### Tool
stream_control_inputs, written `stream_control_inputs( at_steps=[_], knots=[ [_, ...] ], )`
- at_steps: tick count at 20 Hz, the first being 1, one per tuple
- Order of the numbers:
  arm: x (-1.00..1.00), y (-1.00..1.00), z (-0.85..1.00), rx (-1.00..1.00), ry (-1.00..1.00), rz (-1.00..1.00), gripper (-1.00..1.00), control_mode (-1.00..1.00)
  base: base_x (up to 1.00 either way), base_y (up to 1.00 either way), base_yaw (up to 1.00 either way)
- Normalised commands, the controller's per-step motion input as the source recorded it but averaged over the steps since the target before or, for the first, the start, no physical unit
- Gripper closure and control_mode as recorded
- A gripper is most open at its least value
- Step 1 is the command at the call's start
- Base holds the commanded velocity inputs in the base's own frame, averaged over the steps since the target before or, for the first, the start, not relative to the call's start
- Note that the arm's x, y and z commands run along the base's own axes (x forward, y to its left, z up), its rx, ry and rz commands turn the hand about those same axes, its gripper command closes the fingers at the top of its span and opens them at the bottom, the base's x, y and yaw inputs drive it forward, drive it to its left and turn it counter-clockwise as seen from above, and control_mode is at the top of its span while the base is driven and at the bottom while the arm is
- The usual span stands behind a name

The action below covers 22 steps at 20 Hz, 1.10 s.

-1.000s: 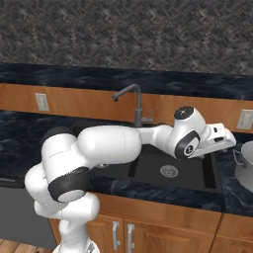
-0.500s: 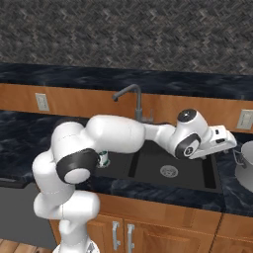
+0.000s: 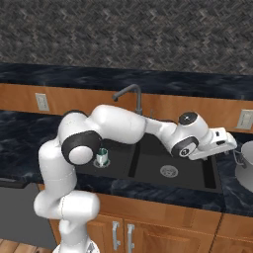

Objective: Place the mug in the left basin and the pot in the right basin of the sink.

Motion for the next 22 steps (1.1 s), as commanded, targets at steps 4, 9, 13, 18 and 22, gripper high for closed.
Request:
stream_control_inputs(
  at_steps=[4,9,13,18,22],
  knots=[
    [0.0,-0.22,-0.04,0.0,0.0,0.0,-1.0,-1.0,0.0,0.0,0.0],
    [0.0,-0.25,-0.02,0.0,0.0,0.0,-1.0,-1.0,0.0,0.0,0.0],
    [0.07,-0.21,-0.05,0.0,0.0,0.0,-1.0,-1.0,0.0,0.0,0.0],
    [0.14,-0.11,-0.06,0.0,0.0,0.0,-1.0,-1.0,0.0,0.0,0.0],
    [0.19,-0.03,-0.02,0.0,0.0,0.0,-1.0,-1.0,0.0,0.0,0.0]
  ],
)
